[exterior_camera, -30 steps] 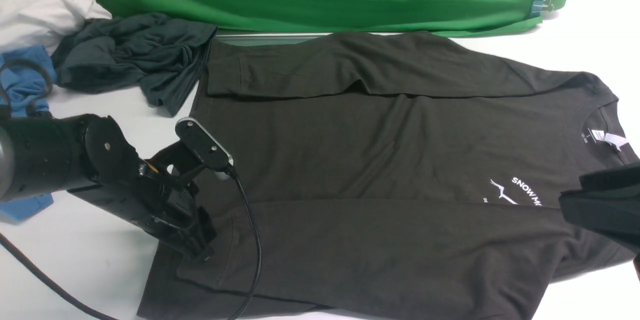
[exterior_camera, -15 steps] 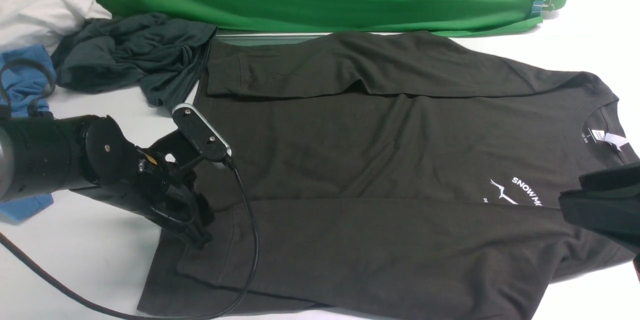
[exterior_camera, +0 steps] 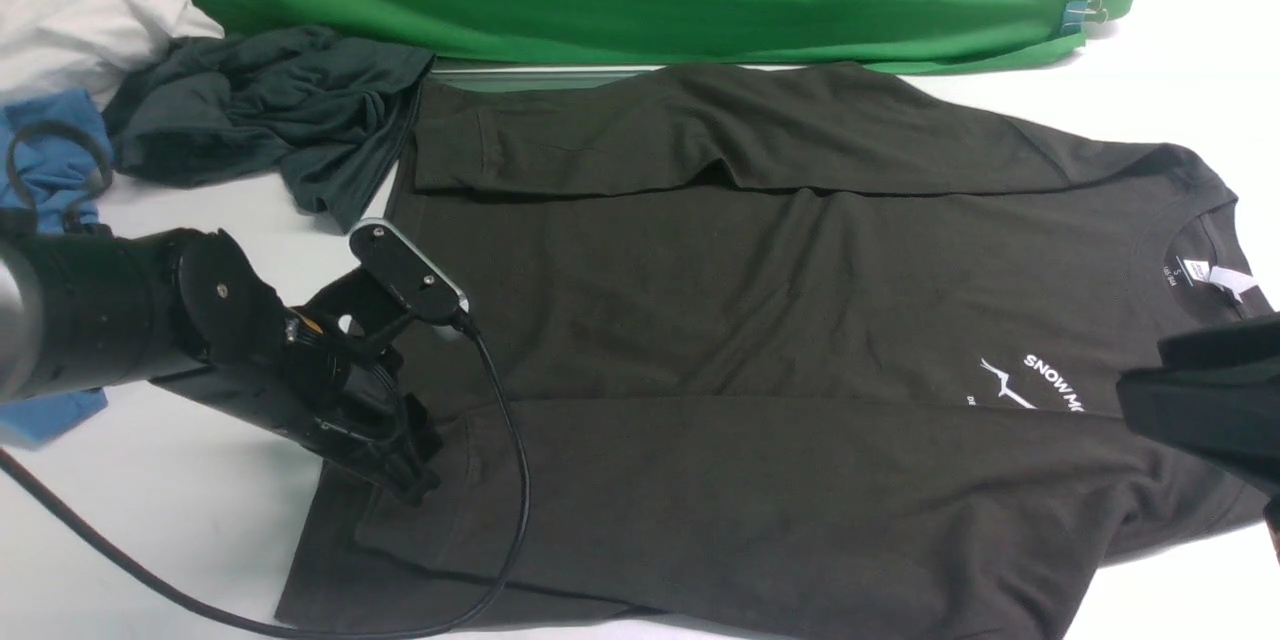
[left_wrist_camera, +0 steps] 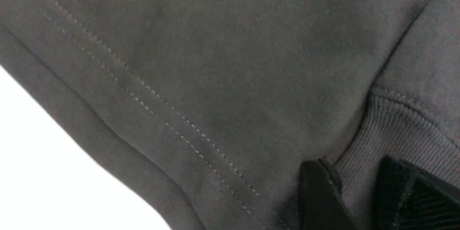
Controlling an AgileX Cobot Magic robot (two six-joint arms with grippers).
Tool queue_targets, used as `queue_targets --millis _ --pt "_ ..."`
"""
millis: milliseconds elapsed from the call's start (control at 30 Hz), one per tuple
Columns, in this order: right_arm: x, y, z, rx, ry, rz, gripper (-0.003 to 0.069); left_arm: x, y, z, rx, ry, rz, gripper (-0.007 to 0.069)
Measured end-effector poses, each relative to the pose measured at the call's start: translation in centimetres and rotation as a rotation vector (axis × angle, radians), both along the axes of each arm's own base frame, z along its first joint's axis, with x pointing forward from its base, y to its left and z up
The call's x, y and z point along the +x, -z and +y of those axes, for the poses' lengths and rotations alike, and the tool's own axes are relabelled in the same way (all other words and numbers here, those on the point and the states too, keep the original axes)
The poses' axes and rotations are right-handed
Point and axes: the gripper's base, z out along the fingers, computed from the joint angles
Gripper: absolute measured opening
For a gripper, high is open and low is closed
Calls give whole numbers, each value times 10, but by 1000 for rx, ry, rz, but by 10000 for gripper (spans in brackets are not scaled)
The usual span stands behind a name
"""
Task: Fold a long-sleeved shirt on a white desktop.
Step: 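Grasp the left edge of the dark T-shirt lying flat on the table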
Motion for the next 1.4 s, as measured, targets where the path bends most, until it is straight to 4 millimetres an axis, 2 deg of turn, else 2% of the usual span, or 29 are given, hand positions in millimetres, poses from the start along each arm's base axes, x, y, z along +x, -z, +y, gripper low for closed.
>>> queue_targets --millis 267,700,1233,1400 --pt "0 0 0 0 0 0 238 3 1 1 7 -10 -17 237" --pt "0 0 0 2 2 -5 238 -1 -5 1 -41 -130 10 241" --pt "0 -1 0 8 3 -6 238 9 1 1 -52 -207 10 241" --pt "1 -1 0 9 3 -8 238 8 1 0 -74 -228 30 176"
